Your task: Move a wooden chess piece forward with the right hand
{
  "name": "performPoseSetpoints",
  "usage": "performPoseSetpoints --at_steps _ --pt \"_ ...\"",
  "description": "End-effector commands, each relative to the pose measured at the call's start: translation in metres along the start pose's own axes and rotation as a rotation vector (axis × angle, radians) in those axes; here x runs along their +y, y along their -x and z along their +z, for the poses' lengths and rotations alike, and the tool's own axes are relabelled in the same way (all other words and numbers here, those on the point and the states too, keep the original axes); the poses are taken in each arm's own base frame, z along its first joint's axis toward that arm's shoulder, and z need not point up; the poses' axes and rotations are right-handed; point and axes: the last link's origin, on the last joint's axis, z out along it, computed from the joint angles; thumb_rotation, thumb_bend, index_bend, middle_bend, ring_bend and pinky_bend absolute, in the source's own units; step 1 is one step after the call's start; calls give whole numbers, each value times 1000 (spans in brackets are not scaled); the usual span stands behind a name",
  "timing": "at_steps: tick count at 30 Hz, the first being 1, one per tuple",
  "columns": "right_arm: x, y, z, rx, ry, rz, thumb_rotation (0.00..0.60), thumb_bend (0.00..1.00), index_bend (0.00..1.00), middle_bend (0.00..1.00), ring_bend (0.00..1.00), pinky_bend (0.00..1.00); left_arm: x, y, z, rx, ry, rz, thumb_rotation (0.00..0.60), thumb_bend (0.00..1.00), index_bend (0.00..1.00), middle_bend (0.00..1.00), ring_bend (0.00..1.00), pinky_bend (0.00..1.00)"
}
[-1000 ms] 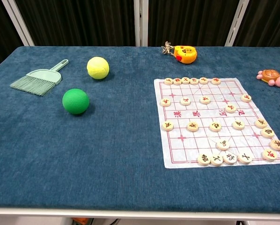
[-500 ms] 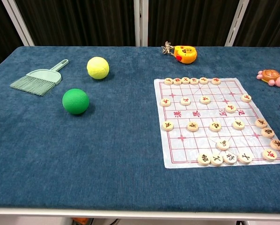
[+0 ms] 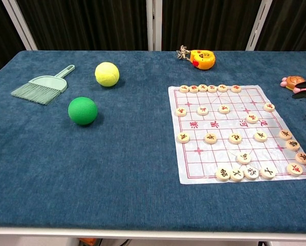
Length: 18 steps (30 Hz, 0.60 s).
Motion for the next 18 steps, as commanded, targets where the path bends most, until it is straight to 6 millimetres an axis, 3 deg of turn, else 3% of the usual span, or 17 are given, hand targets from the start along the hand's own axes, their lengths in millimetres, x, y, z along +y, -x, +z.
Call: performPoseSetpoints --at_steps 1,18 --pt "-1 0 4 -2 -21 -10 600 291 117 0 0 0 0 0 1 -2 0 2 600 130 72 61 0 0" --pt "-9 4 22 -13 -154 -40 600 300 248 0 0 0 2 2 9 -16 -14 12 600 130 72 61 0 0"
